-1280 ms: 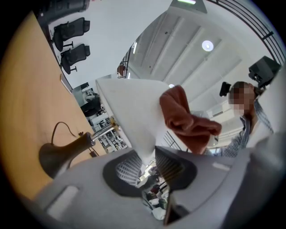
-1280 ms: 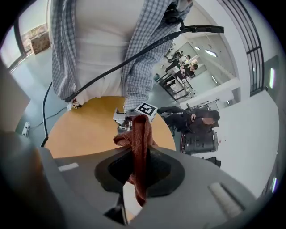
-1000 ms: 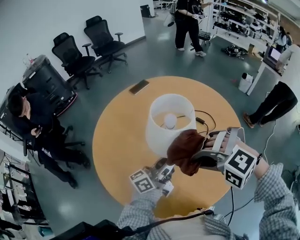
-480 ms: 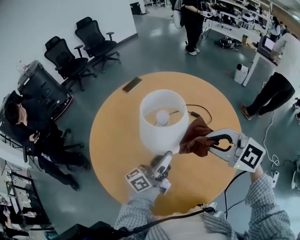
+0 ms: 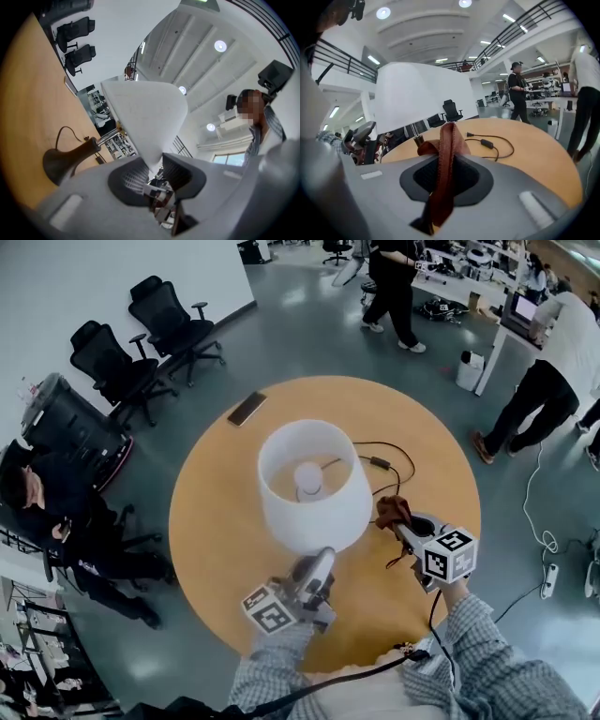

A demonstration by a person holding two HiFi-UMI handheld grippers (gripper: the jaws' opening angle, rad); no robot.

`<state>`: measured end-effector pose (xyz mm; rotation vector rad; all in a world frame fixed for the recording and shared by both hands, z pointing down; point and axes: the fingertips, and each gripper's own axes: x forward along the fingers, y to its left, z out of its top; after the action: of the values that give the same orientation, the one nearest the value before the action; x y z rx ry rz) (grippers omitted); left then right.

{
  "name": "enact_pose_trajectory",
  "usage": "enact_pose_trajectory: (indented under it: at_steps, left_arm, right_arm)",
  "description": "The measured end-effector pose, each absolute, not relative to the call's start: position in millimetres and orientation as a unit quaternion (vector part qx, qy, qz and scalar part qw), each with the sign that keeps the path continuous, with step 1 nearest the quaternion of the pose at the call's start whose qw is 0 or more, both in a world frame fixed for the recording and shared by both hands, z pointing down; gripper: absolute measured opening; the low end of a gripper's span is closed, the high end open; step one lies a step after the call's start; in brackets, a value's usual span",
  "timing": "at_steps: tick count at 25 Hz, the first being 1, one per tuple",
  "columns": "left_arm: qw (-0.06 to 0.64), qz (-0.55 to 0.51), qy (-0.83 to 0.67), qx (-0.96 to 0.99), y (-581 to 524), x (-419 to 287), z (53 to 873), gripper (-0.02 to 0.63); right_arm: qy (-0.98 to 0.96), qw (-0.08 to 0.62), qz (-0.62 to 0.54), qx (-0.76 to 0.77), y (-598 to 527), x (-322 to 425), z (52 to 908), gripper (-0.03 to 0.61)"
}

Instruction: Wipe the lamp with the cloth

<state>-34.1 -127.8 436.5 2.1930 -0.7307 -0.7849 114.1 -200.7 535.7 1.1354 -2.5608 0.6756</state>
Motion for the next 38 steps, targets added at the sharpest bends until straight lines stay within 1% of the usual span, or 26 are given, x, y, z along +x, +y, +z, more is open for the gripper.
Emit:
enact_pose_trajectory:
  at_steps: [3, 8, 12, 16, 18, 21, 26, 29, 31, 38]
  left_arm:
    - [0.345, -0.302, -0.279, 0.844, -127.1, -28.6, 436.8, 0.093]
    - [0.350, -0.302, -0.276, 0.843, -125.1, -31.2, 433.9, 0.094]
    - [0.350, -0.303, -0.273, 0.843, -123.5, -29.1, 433.3, 0.092]
    - [0.352, -0.306, -0.271, 0.842, -125.7, -29.6, 431.5, 0.091]
    - [0.353, -0.309, -0.269, 0.841, -127.3, -30.3, 431.4, 0.089]
    - [0.353, -0.311, -0.270, 0.840, -126.5, -28.8, 433.2, 0.087]
    - [0.353, -0.311, -0.272, 0.839, -126.0, -28.2, 433.8, 0.087]
    - [0.352, -0.311, -0.272, 0.840, -126.3, -28.1, 435.2, 0.087]
    - [0.352, -0.311, -0.272, 0.840, -125.7, -27.3, 435.7, 0.087]
    - [0.352, -0.311, -0.273, 0.840, -125.7, -29.4, 435.0, 0.087]
  right_arm:
    - [-0.882, 0.106, 0.255, 0.381, -202.2, 79.4, 560.2, 0.056]
    - [-0.909, 0.037, 0.230, 0.346, -208.9, 8.6, 551.6, 0.055]
    - [-0.917, -0.036, 0.210, 0.337, -215.9, -16.7, 531.4, 0.055]
    - [-0.919, -0.060, 0.213, 0.327, -222.5, -28.4, 525.3, 0.056]
    - [-0.919, -0.039, 0.217, 0.327, -224.2, -29.7, 539.4, 0.055]
    - [-0.926, 0.028, 0.214, 0.311, -214.1, -33.0, 573.3, 0.055]
    - [-0.914, 0.114, 0.240, 0.306, -202.3, -34.4, 613.5, 0.057]
    - [-0.912, 0.123, 0.239, 0.310, -202.4, -33.9, 615.4, 0.057]
    - [-0.915, 0.096, 0.230, 0.317, -204.8, -32.8, 599.4, 0.057]
    - [-0.933, -0.047, 0.177, 0.311, -200.5, -33.8, 503.3, 0.057]
